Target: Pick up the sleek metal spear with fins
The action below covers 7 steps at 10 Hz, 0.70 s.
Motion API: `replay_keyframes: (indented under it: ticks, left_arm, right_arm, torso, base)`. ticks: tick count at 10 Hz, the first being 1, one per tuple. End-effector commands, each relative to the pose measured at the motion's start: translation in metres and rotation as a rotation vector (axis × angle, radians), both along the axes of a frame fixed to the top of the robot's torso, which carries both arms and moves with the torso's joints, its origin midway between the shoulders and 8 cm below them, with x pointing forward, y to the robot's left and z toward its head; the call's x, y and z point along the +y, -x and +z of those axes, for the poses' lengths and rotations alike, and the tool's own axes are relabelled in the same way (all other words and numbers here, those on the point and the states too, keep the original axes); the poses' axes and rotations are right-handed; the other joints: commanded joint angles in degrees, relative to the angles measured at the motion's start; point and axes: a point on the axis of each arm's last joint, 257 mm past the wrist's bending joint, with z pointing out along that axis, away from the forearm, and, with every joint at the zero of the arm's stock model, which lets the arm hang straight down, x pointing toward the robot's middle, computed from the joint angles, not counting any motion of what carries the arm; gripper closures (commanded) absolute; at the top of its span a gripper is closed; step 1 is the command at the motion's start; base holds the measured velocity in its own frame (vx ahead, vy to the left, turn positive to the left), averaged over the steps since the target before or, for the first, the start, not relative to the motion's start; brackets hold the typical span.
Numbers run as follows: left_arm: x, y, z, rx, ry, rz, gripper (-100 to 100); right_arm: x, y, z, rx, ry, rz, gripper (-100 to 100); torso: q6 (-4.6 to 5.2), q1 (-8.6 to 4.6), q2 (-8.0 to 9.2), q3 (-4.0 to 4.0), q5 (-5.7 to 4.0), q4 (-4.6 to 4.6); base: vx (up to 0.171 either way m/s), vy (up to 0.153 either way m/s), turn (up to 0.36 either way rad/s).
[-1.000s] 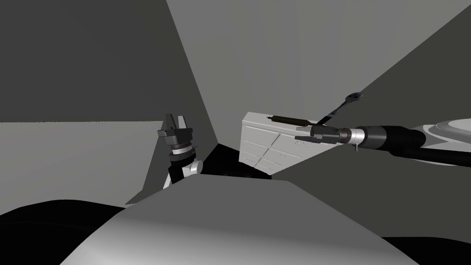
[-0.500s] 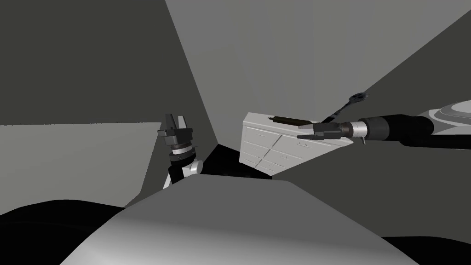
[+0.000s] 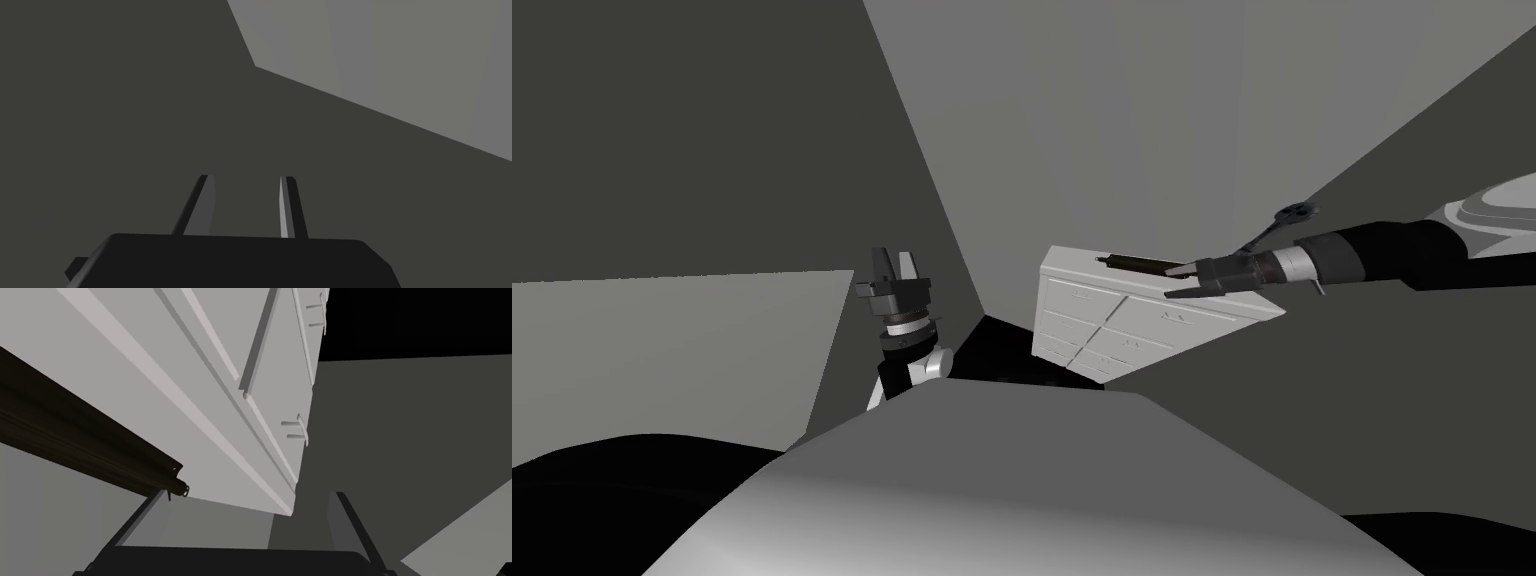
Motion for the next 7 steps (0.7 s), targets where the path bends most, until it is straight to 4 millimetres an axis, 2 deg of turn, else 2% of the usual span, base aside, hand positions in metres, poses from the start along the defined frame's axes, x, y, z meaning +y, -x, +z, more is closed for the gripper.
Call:
replay_keyframes:
  ticks: [1, 2, 4, 5, 6, 7]
  left_arm:
    - [0.000, 0.000, 0.000, 0.000, 0.000, 0.000, 0]
    - [0.000, 0.000, 0.000, 0.000, 0.000, 0.000, 0]
    - [0.000, 0.000, 0.000, 0.000, 0.000, 0.000, 0]
    - [0.000, 0.000, 0.000, 0.000, 0.000, 0.000, 0]
    - [0.000, 0.000, 0.000, 0.000, 0.000, 0.000, 0]
    - [0.000, 0.000, 0.000, 0.000, 0.000, 0.000, 0]
  right_arm:
    - [0.000, -0.006, 0.002, 0.015, 0.048, 0.014, -100]
    - [-0.012, -0.010, 0.002, 0.028, 0.107, 0.008, -100]
    - [-0.005, -0.014, 0.004, 0.036, 0.132, 0.032, -100]
    - [-0.015, -0.019, 0.005, 0.051, 0.194, 0.032, -100]
    - [-0.012, -0.021, 0.006, 0.054, 0.205, 0.043, -100]
    - [-0.020, -0.026, 0.007, 0.068, 0.264, 0.044, -100]
  torso:
    - [0.00, 0.00, 0.00, 0.00, 0.00, 0.00]
    - [-0.02, 0.00, 0.00, -0.01, 0.00, -0.01]
    - [-0.02, -0.03, -0.02, -0.02, -0.01, -0.01]
    - [-0.02, -0.05, 0.07, 0.03, -0.02, 0.00]
    - [0.01, -0.08, 0.06, 0.04, -0.02, 0.01]
    - [-0.01, -0.07, 0.04, 0.02, -0.03, 0.00]
  base:
    - [0.050, 0.013, -0.034]
    - [0.063, 0.009, -0.062]
    - [0.039, 0.004, -0.016]
    - [0.035, -0.005, -0.076]
    - [0.046, 0.001, -0.036]
    - [0.070, -0.001, -0.086]
